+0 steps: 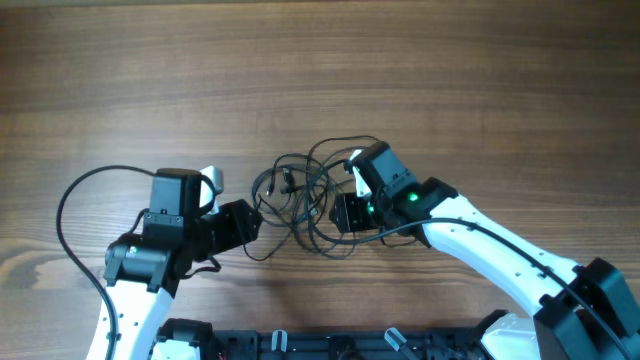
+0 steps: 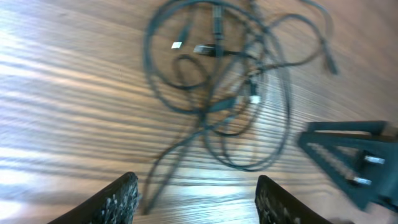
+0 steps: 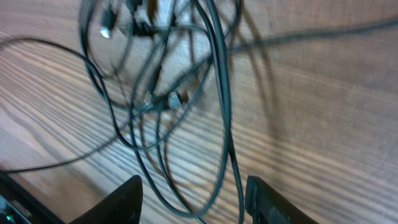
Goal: Untangle cables
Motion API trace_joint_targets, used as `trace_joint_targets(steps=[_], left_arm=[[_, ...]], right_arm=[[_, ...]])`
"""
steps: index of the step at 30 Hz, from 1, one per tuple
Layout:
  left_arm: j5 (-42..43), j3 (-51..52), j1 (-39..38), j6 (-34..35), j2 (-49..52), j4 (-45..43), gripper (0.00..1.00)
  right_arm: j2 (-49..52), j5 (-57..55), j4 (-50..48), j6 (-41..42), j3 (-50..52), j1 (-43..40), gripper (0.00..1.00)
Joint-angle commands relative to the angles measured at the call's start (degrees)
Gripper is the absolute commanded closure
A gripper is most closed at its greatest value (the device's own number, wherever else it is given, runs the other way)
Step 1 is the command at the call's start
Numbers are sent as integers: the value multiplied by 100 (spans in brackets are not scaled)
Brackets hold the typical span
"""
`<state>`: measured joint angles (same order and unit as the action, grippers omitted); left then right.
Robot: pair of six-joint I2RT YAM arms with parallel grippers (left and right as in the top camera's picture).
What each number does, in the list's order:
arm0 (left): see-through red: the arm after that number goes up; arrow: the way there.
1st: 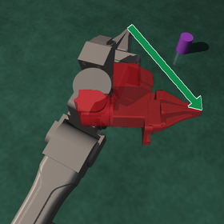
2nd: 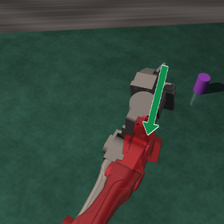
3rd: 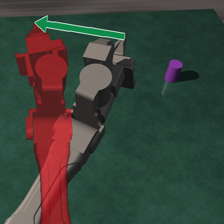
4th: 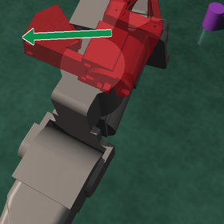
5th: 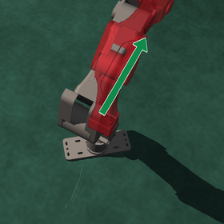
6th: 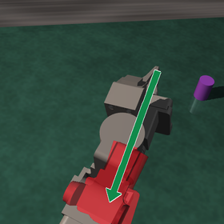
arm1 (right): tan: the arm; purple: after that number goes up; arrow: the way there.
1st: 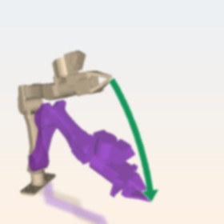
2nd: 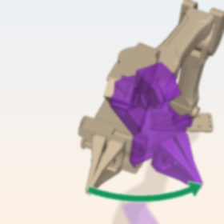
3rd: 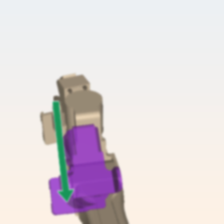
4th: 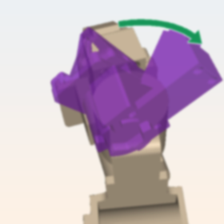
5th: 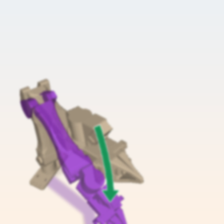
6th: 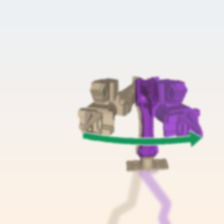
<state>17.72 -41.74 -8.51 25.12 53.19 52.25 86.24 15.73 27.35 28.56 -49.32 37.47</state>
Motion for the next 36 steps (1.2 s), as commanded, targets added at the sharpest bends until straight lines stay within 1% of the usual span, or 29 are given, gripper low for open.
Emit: trace_joint_targets(steps=[1,2,4,8,10,11,12,13,15,17,18,19,20,23,24,28,36], left_arm=[[-214,-31,125,-22,317,136,33],[-140,-31,122,28,518,114,32],[81,-31,125,39,1001,-72,31],[1222,-31,74,37,2129,-1008,34],[1635,-31,-173,37,2581,-1394,36],[1694,-31,-413,42,2815,-1576,36],[1698,-31,-678,42,2986,-1722,37],[1696,-31,-1014,42,3128,-1906,40],[1687,-31,-1423,63,3195,-2184,41],[1344,-31,-1917,81,3195,-2516,42],[1051,-31,-2083,83,3198,-2594,42],[538,-31,-2334,90,3200,-2651,41],[267,-31,-2494,105,3200,-2667,40],[142,-31,-2861,103,3200,-2892,39],[70,-31,-2929,105,3200,-2942,40],[-874,-31,-3418,103,3200,-3106,39],[-2146,-31,-4157,103,3202,-3136,41]], right_arm=[[-37,-435,289,-160,-369,4,44],[-37,-439,367,-162,-367,4,44],[-35,-671,557,-157,-365,7,44],[-31,-680,1062,-157,-356,7,44],[-31,-927,1353,-103,-354,7,44],[-31,-1510,1652,442,-356,0,44],[-31,-2055,2009,1309,-356,-63,44],[-31,-2124,2138,1508,-356,-195,43],[-33,-1856,2146,1469,-356,-496,41],[-33,-1521,2149,1161,-356,-857,40],[-33,-1394,2142,1064,-356,-984,40],[-33,-1349,2135,911,-356,-1097,39],[-33,-1344,2144,833,-356,-1180,37],[-31,-1246,2135,730,-356,-1429,36],[-33,-1187,2131,693,-356,-1464,37],[-33,-1071,2092,586,-356,-1576,36],[-33,-1069,2079,584,-356,-1576,37]])
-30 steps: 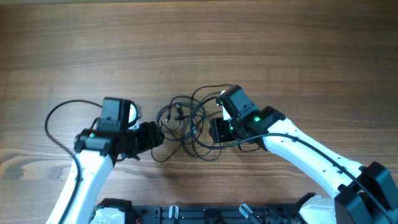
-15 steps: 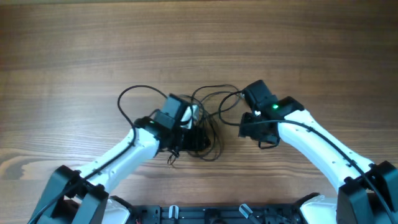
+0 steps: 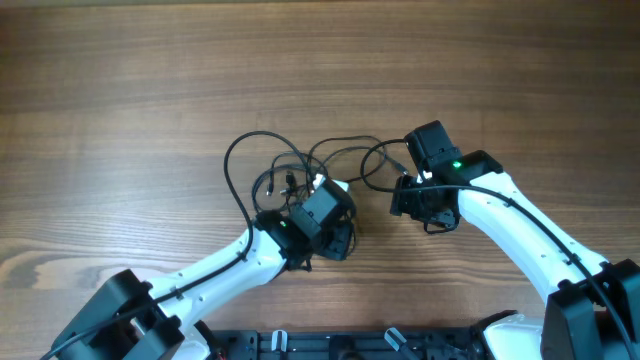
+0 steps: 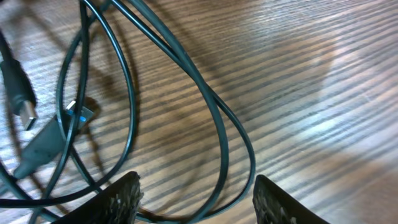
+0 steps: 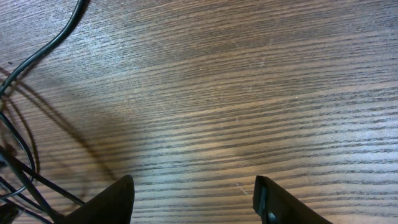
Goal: Untangle cables
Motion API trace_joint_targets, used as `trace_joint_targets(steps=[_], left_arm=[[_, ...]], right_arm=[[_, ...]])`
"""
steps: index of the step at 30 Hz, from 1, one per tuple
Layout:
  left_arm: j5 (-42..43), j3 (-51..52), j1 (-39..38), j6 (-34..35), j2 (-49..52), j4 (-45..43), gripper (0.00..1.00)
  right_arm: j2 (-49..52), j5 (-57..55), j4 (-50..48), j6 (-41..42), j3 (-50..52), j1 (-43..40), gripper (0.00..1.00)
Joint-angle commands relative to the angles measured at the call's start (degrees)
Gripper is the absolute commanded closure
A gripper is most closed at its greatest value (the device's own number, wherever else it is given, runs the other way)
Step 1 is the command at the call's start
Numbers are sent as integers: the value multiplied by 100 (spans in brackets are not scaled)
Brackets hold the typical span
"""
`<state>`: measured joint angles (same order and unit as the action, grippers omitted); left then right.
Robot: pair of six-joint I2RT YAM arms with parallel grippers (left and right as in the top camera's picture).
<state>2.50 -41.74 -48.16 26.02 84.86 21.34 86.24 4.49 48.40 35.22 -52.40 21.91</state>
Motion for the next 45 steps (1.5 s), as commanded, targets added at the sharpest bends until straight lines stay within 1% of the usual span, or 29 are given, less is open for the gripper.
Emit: trace_joint_targets(steps=[1,3,5,8,10,13,14,15,17,20,21,23,24,25,28,33,36,39,41,42,45], left_arm=[[-691,-31,-234,15,35,-52,41],[-905,-31,-330,15,35,-85,41],[-1075,-31,-420,11,81,-146,39],[-1161,-31,-461,13,389,-254,39],[-1316,-31,-461,15,623,-275,45],[-1576,-33,-461,35,623,-273,82],[-1596,-33,-461,35,621,-273,91],[-1611,-33,-461,35,621,-271,96],[-1611,-39,-461,35,540,-247,96],[-1633,-175,-367,33,149,35,96],[-1631,-238,-295,33,-31,175,96],[-1611,-361,48,37,-625,501,96],[-1580,-363,249,103,-920,592,94],[-1528,-363,446,164,-1189,680,92],[-1110,-363,1034,164,-1886,883,88],[-455,-363,1998,164,-2739,988,87],[-398,-363,2446,188,-2944,1187,90],[-398,-363,2728,192,-2979,1331,93],[-400,-361,3003,398,-2979,1451,94],[-400,-361,3117,450,-2979,1458,94],[-400,-361,3364,472,-2979,1541,96]], right_arm=[[-33,57,-26,-79,-48,-20,36],[-33,55,-28,-81,-48,-20,36],[-33,74,-31,-81,-48,-20,36],[-33,74,-28,-81,-48,-20,36],[-31,74,-31,-79,-48,-20,36],[-33,74,-31,-160,-48,-20,36],[-33,74,-26,-190,-48,-20,36],[-33,74,-15,-203,-48,-20,36],[-33,74,-17,-221,-48,-20,36],[-33,76,-17,-227,-48,-20,36],[-33,238,-48,-398,-48,-20,36],[-33,1362,-356,-1480,-48,-17,36],[-31,1912,-476,-1860,-48,-17,36],[-33,2232,-579,-2046,-46,-17,37],[-31,2277,-743,-2081,-48,90,38],[57,2039,-1117,-2376,48,450,38],[442,2039,-1305,-2741,153,584,38],[837,2041,-1432,-2964,153,675,38],[1095,2109,-1508,-3110,151,798,38],[1128,2103,-1493,-3235,151,846,38],[1128,2083,-1554,-3226,151,901,38]])
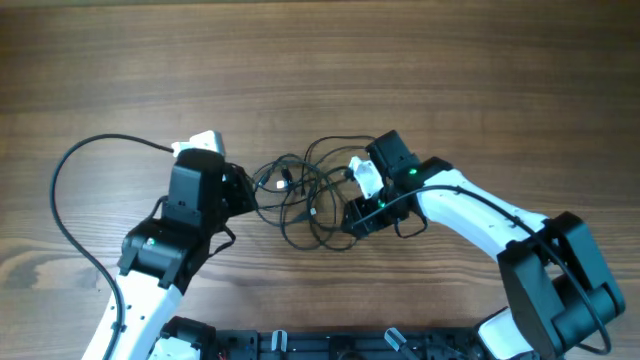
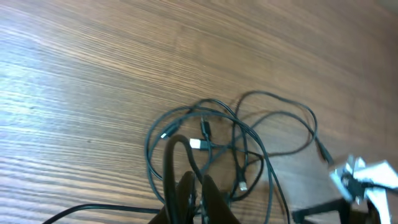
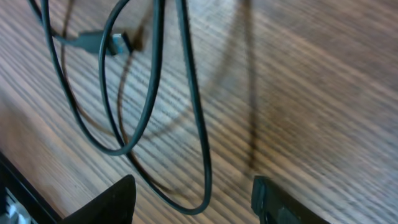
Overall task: Untangle cables
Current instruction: 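Lift the right gripper up and right, pulling a cable strand out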
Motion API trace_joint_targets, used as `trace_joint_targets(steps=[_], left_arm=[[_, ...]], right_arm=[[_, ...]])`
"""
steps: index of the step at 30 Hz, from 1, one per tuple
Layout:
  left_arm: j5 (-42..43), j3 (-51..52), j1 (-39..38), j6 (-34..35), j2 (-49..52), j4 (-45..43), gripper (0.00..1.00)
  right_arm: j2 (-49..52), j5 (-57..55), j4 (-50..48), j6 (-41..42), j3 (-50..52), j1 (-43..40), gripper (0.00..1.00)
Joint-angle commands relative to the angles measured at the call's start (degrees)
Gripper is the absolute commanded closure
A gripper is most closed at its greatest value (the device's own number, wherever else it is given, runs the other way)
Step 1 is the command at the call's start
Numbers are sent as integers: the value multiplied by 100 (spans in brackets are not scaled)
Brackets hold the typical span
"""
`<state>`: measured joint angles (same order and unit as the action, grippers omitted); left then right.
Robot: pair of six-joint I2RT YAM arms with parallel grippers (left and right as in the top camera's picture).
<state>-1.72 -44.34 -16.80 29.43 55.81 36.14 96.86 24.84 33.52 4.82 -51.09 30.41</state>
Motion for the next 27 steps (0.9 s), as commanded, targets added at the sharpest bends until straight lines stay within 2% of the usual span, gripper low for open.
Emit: trace_joint_targets(steps=[1,3,5,7,8,9,10,12,13,14,15,16,18,21,24,27], left_arm=[[24,-101,275,138,-74,83,96],[24,-101,348,151,-74,168,96],[24,-101,348,149,-74,258,95],[22,-101,348,151,-74,358,94],[22,-101,348,149,-74,372,94],[22,-101,348,149,-74,404,94],[22,-101,348,149,-74,448,94],[20,-101,348,146,-74,485,90],[20,-101,348,146,-74,485,86],[20,-101,348,146,-72,490,76],[22,-101,348,146,-70,507,57],[22,-101,348,146,-61,520,50],[22,-101,348,146,-52,549,46],[22,-101,348,149,-52,555,44],[13,-98,348,144,-52,573,42],[-599,-79,348,149,17,579,43]], right_arm=[[68,42,-72,-188,20,50,38],[68,2,-166,-188,22,50,42],[81,7,-273,-188,22,50,63],[83,7,-282,-188,22,50,70],[85,7,-284,-188,22,50,74],[87,7,-289,-179,22,50,83],[87,7,-289,-162,22,50,85],[87,7,-278,-155,22,50,94],[87,2,-282,-109,22,50,96],[87,-111,-282,70,22,48,96],[61,-518,-260,466,-2,48,96],[-20,-798,-72,481,-120,44,96],[-289,-1333,529,479,-590,26,96],[-984,-1910,1613,457,-2190,-39,96],[-1528,-1864,1781,479,-3368,-48,96],[-1974,-1692,1591,481,-3720,-48,96]])
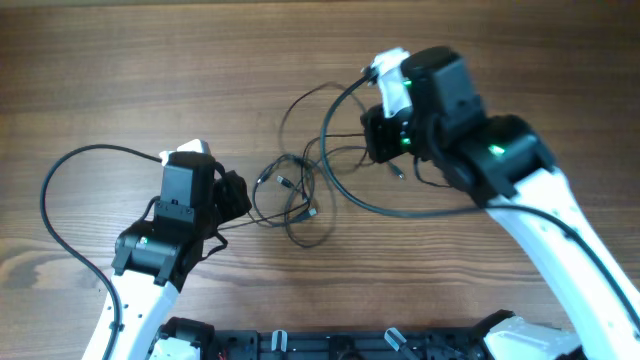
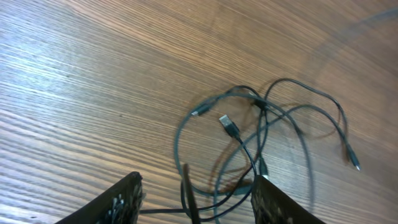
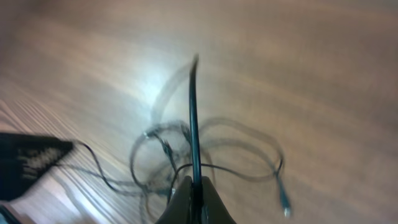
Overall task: Untangle cables
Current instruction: 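Lift the right gripper up and right, pulling a cable strand out, then drag the held cable with the right gripper to the upper right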
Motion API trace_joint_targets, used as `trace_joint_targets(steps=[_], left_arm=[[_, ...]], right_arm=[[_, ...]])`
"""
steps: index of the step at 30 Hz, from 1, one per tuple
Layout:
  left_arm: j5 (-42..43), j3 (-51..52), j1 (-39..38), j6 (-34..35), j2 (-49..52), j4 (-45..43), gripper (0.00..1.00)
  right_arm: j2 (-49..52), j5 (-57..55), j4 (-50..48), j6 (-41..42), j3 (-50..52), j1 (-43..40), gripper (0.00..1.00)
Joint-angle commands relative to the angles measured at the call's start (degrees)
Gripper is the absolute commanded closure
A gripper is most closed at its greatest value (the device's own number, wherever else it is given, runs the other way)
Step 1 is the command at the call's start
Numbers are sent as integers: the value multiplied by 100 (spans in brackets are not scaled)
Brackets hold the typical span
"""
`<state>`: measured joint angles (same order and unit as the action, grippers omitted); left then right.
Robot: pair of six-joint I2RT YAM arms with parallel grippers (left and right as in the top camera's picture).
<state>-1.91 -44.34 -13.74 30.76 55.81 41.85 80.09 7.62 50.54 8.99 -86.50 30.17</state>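
Observation:
A tangle of thin dark cables (image 1: 290, 195) lies mid-table; in the left wrist view the tangle (image 2: 261, 143) shows a USB plug (image 2: 229, 126). My left gripper (image 1: 238, 195) sits at its left edge, open (image 2: 196, 202), with a cable strand standing loose between the fingers (image 2: 127, 196). My right gripper (image 1: 368, 130) is raised above the table's far right side, shut (image 3: 194, 193) on one dark cable (image 3: 193, 112) that hangs in a wide loop (image 1: 326, 140) back to the tangle (image 3: 177, 165).
The left arm's own black lead (image 1: 50, 200) arcs over the table at far left. A black rail (image 1: 300, 345) runs along the near edge. Bare wood (image 1: 150, 70) stretches across the back and left.
My left gripper, shut on a cable at the tangle's left, now stands open there. My right gripper, open low by the tangle's right, is now shut on a cable and raised high.
Both grippers first stood open on either side of the tangle. Then the left was deep in the tangle's middle and the right off to the right, both open. Later the left pinched a strand. Now the right holds one cable aloft and the tangle looks looser.

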Motion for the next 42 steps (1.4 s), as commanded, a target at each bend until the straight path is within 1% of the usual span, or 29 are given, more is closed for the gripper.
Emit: trace_joint_targets(steps=[1,2,4,6,8,10,11,12,13,14,16,18,21,23,26,28,30,31,33,36,37,39,42], left_arm=[[-938,-79,42,22,120,2,43],[-1329,-79,42,269,245,2,42],[-1674,-79,42,638,420,-59,41],[-1945,-79,42,772,592,-509,40],[-2273,-79,42,772,614,-1182,27],[-2328,-79,42,769,614,-1622,16],[-2249,-79,39,769,612,-1729,12],[-2020,-79,42,765,612,-1672,12],[-1631,-79,39,765,612,-1541,12],[-1032,-79,39,765,614,-1364,13],[-179,-79,39,765,634,-977,12],[199,-76,39,765,691,-658,11],[258,-76,35,765,916,-361,9],[291,-76,35,765,1117,-337,10],[448,-76,35,765,1314,-339,10],[448,-76,35,765,1381,-339,9],[446,-76,35,765,1397,-339,10],[446,-76,35,765,1397,-341,9],[446,-76,35,765,1397,-341,9],[446,-76,35,765,1397,-339,9],[446,-76,35,765,1397,-341,9],[448,-76,35,765,1397,-337,9],[446,-76,35,765,1397,-343,10]], right_arm=[[-461,28,-175,61,-179,-24,96],[-564,28,-168,61,-179,-24,96],[-608,28,-142,59,-179,-24,96],[-605,26,-146,55,-179,-24,96],[-605,26,-170,57,-179,-24,96],[-608,0,-168,57,-179,-24,96],[-608,-149,-168,59,-179,-24,96],[-608,-442,-184,103,-179,-24,96],[-608,-765,-219,267,-179,-24,96],[-608,-944,-330,361,-179,-24,96],[-621,-964,-699,109,-229,-107,96],[-623,-1069,-920,-7,-533,-319,96],[-645,-1449,-1287,-9,-1353,-719,96],[-662,-2004,-1534,0,-1779,-1051,96],[-721,-3560,-1729,-2,-1895,-1609,95],[-671,-4579,-1587,26,-1893,-2015,95],[-568,-5515,-1285,411,-1893,-2444,95],[-494,-5761,-1032,612,-1893,-2726,95],[-275,-5770,-428,1003,-1891,-3303,95],[177,-5270,136,1220,-1886,-3930,96],[415,-4940,378,1550,-1886,-4210,96],[704,-4271,544,1563,-1886,-4513,96],[1196,-2741,999,1502,-1886,-4765,96]])
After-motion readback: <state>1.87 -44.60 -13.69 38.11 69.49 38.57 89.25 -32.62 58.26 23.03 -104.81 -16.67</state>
